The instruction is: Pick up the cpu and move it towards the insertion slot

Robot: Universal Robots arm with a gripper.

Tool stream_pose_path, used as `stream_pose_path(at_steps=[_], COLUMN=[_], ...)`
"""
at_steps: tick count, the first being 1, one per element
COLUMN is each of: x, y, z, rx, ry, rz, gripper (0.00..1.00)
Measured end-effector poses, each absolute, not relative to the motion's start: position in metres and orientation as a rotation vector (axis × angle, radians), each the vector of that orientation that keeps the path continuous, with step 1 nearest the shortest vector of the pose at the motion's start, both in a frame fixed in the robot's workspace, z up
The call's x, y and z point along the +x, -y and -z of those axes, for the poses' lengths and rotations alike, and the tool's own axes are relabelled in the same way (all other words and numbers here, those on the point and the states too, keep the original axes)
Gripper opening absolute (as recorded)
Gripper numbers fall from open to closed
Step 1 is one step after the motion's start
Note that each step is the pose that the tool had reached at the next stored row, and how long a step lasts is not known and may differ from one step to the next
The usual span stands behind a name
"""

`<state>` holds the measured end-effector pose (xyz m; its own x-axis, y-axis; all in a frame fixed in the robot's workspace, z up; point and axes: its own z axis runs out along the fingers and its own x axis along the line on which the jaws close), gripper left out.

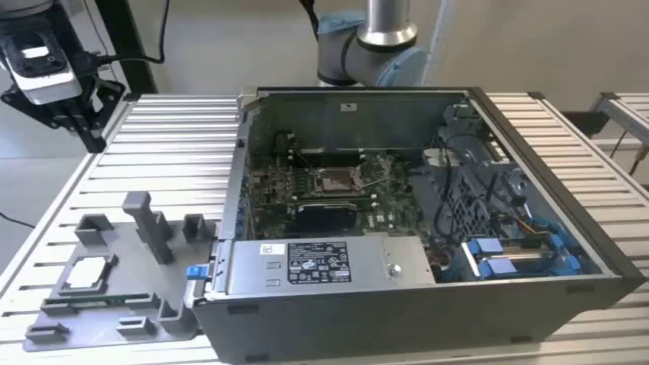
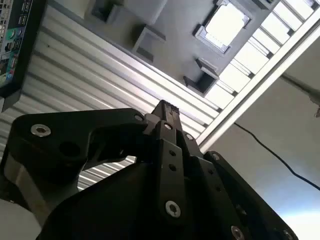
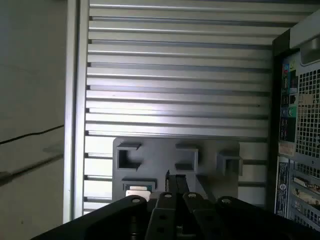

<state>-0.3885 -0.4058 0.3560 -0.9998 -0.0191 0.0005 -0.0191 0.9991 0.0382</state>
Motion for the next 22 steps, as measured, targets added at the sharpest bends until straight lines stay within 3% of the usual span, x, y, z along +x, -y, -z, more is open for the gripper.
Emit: stream_pose_path(at_steps=[22], x=[-0.391], y=[0.419], z=[-0.356], rx=[0.03], ry=[3.14], rz=[0.06], gripper=[0.0])
